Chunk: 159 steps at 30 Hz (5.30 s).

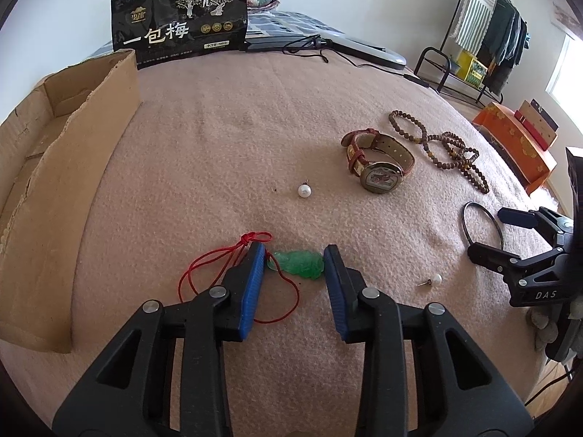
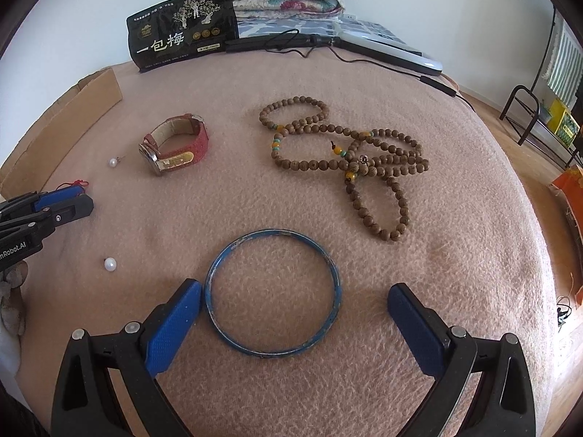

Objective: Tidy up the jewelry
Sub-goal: 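Close the left tool on the jade pendant while the right tool grasps the blue bangle, then carry the pendant in the left tool while the right tool carries the bangle into the box, then open the left tool to drop the pendant while the right tool releases the bangle in the box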

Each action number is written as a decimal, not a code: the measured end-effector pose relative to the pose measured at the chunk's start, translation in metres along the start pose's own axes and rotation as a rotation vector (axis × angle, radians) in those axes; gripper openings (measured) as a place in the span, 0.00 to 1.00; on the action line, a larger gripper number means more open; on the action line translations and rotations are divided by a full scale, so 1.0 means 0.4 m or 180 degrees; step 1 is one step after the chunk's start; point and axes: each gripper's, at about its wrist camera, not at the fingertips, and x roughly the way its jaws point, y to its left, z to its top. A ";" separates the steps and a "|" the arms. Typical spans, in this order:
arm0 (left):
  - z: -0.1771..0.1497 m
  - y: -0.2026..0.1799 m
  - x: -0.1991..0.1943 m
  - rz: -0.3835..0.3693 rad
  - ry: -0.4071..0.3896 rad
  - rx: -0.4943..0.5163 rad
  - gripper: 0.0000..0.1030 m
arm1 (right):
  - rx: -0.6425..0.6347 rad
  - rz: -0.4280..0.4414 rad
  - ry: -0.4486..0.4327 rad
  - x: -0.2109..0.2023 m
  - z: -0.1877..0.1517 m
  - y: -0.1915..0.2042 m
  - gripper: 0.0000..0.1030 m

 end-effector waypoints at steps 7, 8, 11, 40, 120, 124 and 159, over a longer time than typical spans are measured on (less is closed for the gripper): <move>0.000 -0.001 -0.002 0.0009 0.0002 0.0023 0.32 | -0.0005 0.0076 -0.0012 -0.014 -0.001 0.010 0.72; 0.000 -0.001 -0.003 0.0009 0.0003 0.0028 0.32 | 0.0002 0.0077 -0.0011 -0.014 -0.001 0.010 0.72; -0.001 -0.004 -0.008 -0.0005 0.0005 0.0035 0.32 | 0.0034 0.0095 -0.0016 -0.015 0.000 0.008 0.72; 0.019 0.001 -0.222 -0.0184 -0.0406 -0.0068 0.32 | -0.0037 0.0302 -0.0340 -0.184 0.045 0.059 0.72; 0.058 0.489 -0.382 0.0469 -0.0796 -0.0596 0.32 | -0.0981 0.1010 -0.0430 -0.022 0.500 0.747 0.72; 0.055 0.503 -0.366 0.0466 -0.0754 -0.0642 0.32 | -0.0986 0.1026 -0.0368 0.010 0.508 0.769 0.72; 0.042 0.475 -0.372 0.0597 -0.0748 -0.0561 0.64 | -0.0891 0.0908 -0.0434 -0.010 0.500 0.758 0.97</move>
